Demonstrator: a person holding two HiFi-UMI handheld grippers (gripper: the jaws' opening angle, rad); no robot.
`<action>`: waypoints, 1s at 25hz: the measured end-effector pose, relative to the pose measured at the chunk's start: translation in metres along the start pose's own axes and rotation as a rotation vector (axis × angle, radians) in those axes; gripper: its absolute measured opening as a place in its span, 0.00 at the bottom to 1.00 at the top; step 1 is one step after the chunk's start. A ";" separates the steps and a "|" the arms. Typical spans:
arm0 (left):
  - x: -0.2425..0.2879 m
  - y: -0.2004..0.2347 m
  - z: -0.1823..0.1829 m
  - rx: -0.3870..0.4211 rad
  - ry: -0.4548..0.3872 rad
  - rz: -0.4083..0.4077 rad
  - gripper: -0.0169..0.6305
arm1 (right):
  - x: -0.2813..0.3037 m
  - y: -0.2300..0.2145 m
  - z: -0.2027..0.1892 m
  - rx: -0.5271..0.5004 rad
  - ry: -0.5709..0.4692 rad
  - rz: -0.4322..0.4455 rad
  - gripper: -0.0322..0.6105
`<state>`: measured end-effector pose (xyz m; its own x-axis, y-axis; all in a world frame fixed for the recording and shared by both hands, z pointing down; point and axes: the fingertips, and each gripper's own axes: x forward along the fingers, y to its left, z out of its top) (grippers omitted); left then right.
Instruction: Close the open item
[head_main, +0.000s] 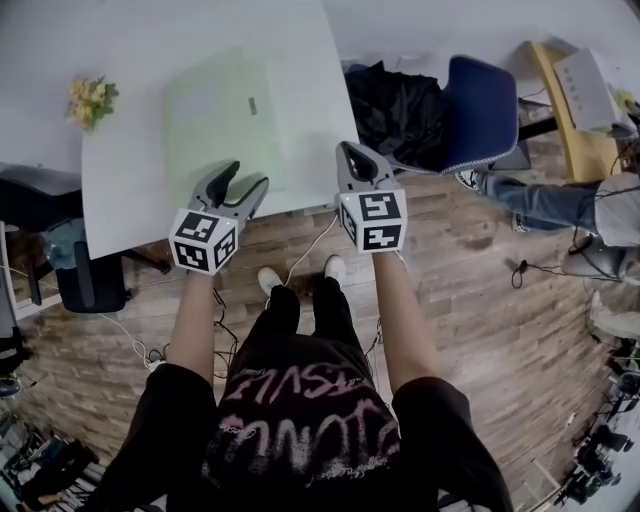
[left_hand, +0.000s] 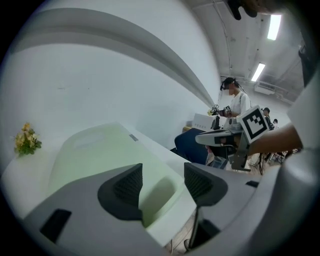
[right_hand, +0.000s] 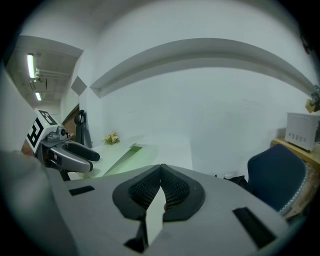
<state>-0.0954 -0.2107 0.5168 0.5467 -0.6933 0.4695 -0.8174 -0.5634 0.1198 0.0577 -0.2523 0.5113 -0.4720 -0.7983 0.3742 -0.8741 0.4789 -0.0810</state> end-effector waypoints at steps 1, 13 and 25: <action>0.002 0.000 -0.002 -0.007 0.006 -0.003 0.43 | 0.000 0.000 -0.002 0.000 0.002 -0.003 0.06; 0.030 0.004 -0.005 -0.022 0.049 -0.026 0.37 | -0.008 -0.011 -0.023 0.023 0.032 -0.041 0.06; 0.052 0.012 0.000 0.007 0.095 0.008 0.33 | -0.008 -0.018 -0.033 0.037 0.047 -0.048 0.06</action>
<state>-0.0768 -0.2529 0.5428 0.5203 -0.6521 0.5514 -0.8202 -0.5614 0.1100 0.0807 -0.2426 0.5405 -0.4247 -0.8014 0.4213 -0.8995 0.4262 -0.0961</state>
